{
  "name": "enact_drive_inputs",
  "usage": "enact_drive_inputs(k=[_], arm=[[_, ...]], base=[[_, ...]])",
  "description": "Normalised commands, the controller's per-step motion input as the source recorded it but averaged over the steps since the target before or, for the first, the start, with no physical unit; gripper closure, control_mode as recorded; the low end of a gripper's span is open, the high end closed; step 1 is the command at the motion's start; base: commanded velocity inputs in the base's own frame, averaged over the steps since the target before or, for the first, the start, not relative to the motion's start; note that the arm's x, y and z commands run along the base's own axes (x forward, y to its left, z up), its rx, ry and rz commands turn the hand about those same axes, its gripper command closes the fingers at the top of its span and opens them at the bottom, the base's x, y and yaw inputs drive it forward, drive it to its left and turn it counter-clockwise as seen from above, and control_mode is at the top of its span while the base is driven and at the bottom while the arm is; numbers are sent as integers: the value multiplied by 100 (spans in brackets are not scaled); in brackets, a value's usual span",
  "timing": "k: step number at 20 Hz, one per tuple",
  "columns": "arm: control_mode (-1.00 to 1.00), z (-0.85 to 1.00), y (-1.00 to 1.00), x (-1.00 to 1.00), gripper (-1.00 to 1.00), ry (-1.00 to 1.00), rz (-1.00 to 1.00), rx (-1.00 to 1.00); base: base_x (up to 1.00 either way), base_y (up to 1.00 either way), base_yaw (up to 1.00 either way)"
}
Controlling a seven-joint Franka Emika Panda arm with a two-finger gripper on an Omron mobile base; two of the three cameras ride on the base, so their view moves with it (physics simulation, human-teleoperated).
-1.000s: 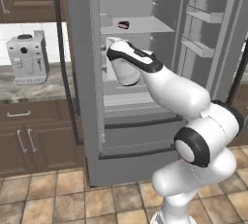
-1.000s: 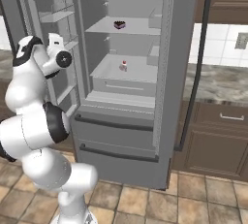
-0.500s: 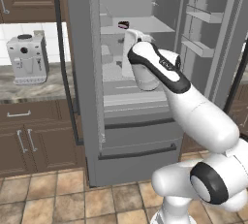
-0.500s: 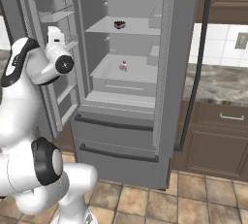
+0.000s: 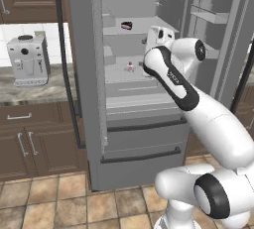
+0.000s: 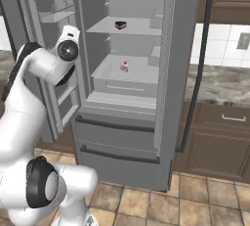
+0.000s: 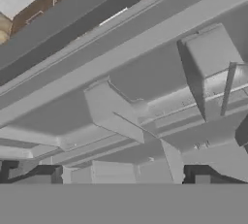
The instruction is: Take the cakes from the fridge and place them on the empty tray on the dining counter.
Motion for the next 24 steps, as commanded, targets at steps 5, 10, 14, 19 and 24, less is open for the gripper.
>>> enact_drive_inputs(k=[5,10,14,19,24], arm=[[-100,23,-34,-63,-100,10,-38,1],[-100,0,-36,-61,-100,5,-58,17],[-100,0,-35,-46,-100,2,-60,28],[-100,2,-46,-19,-100,0,-58,39],[-100,6,-35,-9,-100,4,-22,46]], base=[[0,0,0],[0,0,0],[0,0,0],[0,0,0],[0,0,0]])
